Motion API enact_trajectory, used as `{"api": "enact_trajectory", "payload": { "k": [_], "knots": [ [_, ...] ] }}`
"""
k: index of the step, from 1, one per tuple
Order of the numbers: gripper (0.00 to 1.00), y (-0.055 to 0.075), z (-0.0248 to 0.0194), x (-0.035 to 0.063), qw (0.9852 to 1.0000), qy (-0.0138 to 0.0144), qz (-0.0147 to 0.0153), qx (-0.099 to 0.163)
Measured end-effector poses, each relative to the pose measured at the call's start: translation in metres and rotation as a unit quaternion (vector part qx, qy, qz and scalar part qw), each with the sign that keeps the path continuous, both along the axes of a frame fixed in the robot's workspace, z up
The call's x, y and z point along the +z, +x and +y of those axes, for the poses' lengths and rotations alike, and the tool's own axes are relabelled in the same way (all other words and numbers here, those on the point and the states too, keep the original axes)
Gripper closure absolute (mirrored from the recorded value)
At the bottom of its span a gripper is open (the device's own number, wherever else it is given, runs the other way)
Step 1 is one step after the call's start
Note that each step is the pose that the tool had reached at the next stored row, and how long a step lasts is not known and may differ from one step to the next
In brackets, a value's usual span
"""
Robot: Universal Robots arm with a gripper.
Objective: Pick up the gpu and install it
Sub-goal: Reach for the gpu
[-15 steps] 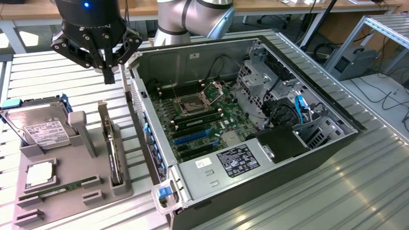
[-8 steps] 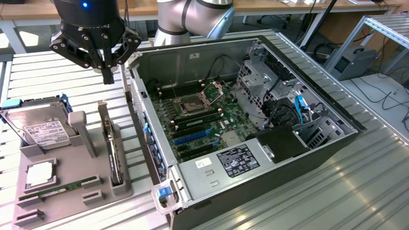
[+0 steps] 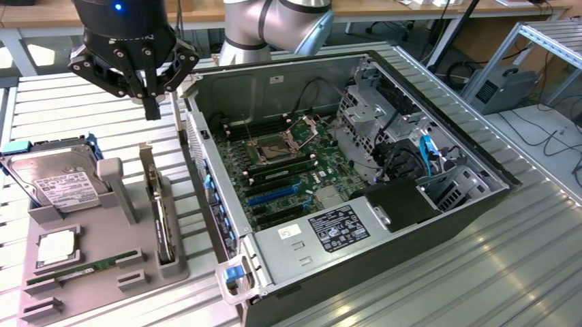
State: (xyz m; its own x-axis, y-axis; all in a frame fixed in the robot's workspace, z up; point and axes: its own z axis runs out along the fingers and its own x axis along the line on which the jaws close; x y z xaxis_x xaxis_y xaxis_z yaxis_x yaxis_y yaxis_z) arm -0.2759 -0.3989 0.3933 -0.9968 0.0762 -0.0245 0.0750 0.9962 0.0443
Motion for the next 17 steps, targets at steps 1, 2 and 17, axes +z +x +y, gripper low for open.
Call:
{"api": "enact_trajectory", "payload": {
  "k": [1,2,17],
  "knots": [
    [0.89,-0.0003,0.0000,0.0000,1.0000,0.0000,0.0000,0.000],
    [0.89,-0.0005,0.0000,0.0000,1.0000,0.0000,0.0000,0.000],
    [0.89,-0.0070,0.0000,0.0000,1.0000,0.0000,0.0000,0.000]
  ]
}}
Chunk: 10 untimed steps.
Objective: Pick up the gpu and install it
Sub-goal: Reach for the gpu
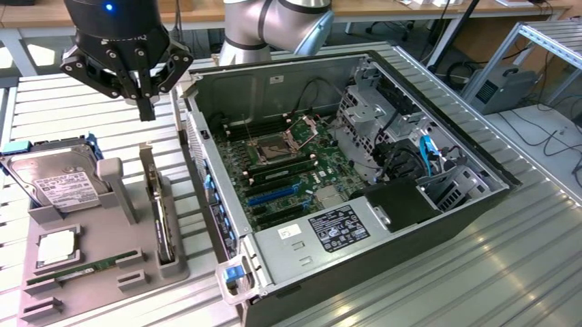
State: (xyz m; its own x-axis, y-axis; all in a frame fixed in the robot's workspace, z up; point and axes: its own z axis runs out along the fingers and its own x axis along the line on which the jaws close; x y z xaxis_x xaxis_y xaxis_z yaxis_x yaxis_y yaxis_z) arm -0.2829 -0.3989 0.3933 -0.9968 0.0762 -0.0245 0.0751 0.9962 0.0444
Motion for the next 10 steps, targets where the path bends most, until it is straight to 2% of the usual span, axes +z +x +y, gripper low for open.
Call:
{"api": "enact_trajectory", "payload": {
  "k": [10],
  "knots": [
    [0.89,-0.0035,0.0000,0.0000,1.0000,0.0000,0.0000,0.000]
  ]
}}
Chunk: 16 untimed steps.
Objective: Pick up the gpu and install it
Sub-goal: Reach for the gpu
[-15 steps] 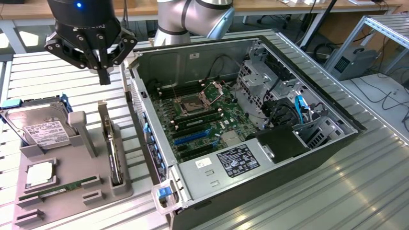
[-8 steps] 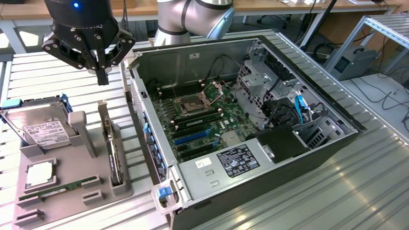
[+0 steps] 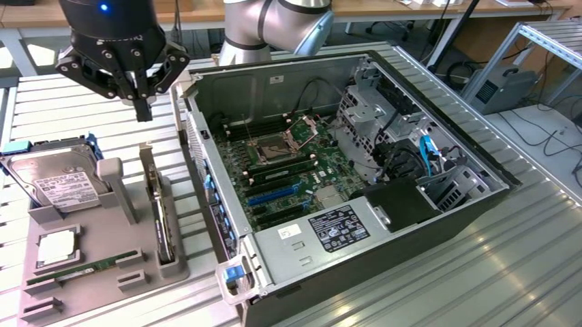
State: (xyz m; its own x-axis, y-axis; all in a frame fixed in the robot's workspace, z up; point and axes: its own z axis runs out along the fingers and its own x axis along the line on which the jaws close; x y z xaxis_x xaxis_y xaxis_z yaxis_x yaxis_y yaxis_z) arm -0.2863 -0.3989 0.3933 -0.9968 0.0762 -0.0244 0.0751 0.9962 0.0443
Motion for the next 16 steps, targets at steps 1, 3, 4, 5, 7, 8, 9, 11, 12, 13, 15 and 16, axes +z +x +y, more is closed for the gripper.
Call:
{"api": "enact_trajectory", "payload": {
  "k": [1,3,4,5,7,8,9,11,12,13,15,16],
  "knots": [
    [0.89,-0.0003,0.0000,0.0000,1.0000,0.0000,0.0000,0.000],
    [0.89,-0.0008,0.0000,0.0000,1.0000,0.0000,0.0000,0.000],
    [0.89,-0.0011,0.0000,0.0000,1.0000,0.0000,0.0000,0.000],
    [0.89,-0.0013,0.0000,0.0000,1.0000,0.0000,0.0000,0.000],
    [0.89,-0.0018,0.0000,0.0000,1.0000,0.0000,0.0000,0.000],
    [0.89,-0.0020,0.0000,0.0000,1.0000,0.0000,0.0000,0.000],
    [0.89,-0.0024,0.0000,0.0000,1.0000,0.0000,0.0000,0.000],
    [0.89,-0.0029,0.0000,0.0000,1.0000,0.0000,0.0000,0.000],
    [0.89,-0.0031,0.0000,0.0000,1.0000,0.0000,0.0000,0.000],
    [0.89,-0.0033,0.0000,0.0000,1.0000,0.0000,0.0000,0.000],
    [0.89,-0.0038,0.0000,0.0000,1.0000,0.0000,0.0000,0.000],
    [0.89,-0.0040,0.0000,0.0000,1.0000,0.0000,0.0000,0.000]
  ]
}}
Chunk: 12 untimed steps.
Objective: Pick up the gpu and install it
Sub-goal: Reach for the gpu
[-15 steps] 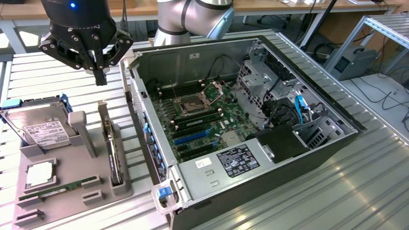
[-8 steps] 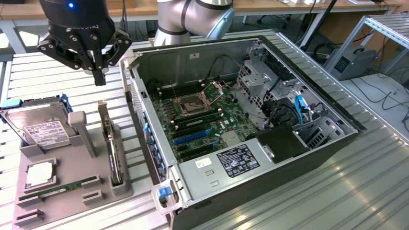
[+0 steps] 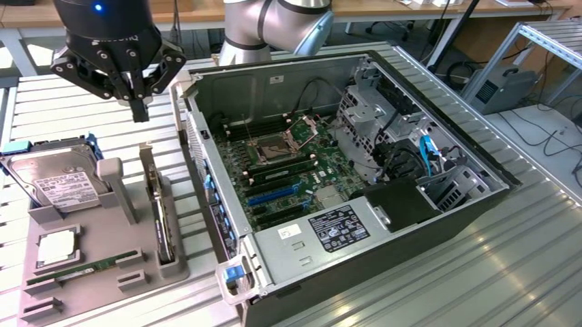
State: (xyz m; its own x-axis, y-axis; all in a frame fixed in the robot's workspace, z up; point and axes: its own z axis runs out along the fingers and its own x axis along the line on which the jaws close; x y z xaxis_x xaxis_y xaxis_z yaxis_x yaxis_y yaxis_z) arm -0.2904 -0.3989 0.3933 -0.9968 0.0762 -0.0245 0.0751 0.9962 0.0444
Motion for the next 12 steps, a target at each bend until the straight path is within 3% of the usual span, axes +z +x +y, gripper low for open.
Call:
{"api": "enact_trajectory", "payload": {
  "k": [12],
  "knots": [
    [0.89,-0.0033,0.0000,0.0000,1.0000,0.0000,0.0000,0.000]
  ]
}}
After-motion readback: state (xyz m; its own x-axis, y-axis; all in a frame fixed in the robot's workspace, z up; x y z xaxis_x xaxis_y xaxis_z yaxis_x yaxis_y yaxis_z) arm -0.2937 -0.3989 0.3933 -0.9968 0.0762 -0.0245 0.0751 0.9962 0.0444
